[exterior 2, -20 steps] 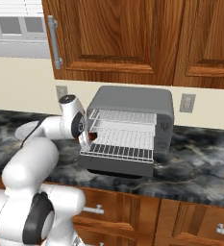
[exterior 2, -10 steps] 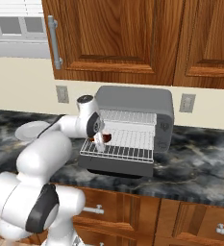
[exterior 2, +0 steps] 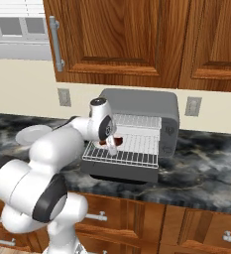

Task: Open the toaster oven door. Place the bread on the top rack in the toaster oven and place the chicken drumstick on the bottom rack.

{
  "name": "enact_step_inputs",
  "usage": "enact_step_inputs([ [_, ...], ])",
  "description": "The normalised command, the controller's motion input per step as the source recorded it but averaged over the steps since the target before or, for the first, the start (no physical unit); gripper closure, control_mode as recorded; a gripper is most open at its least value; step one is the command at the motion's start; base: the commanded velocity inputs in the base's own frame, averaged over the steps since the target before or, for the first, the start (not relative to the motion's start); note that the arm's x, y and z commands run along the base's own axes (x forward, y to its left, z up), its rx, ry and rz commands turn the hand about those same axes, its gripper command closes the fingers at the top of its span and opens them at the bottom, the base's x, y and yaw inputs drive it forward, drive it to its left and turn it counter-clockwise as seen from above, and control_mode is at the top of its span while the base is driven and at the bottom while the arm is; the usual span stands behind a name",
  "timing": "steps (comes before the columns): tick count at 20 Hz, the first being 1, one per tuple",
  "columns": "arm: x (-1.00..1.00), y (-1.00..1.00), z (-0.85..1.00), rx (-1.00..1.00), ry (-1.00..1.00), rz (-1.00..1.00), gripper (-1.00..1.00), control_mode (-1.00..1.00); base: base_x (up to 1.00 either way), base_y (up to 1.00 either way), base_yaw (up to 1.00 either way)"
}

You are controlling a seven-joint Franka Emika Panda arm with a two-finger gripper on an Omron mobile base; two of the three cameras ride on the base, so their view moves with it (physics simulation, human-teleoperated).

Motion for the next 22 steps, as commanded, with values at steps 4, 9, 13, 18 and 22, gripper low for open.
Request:
enact_step_inputs([
  [4,0.23,-0.21,-0.16,0.0,-0.05,0.0,1.0,-1.0,0.0,0.0,0.0],
  [9,0.19,-0.2,-0.25,0.0,-0.08,0.0,1.0,-1.0,0.0,0.0,0.0],
  [13,0.17,-0.17,-0.24,0.0,-0.02,0.0,1.0,-1.0,0.0,0.0,0.0],
  [18,0.15,-0.1,-0.24,0.0,-0.02,0.0,1.0,-1.0,0.0,0.0,0.0],
  [22,0.14,-0.09,-0.21,0.0,-0.01,0.0,1.0,-1.0,0.0,0.0,0.0],
])
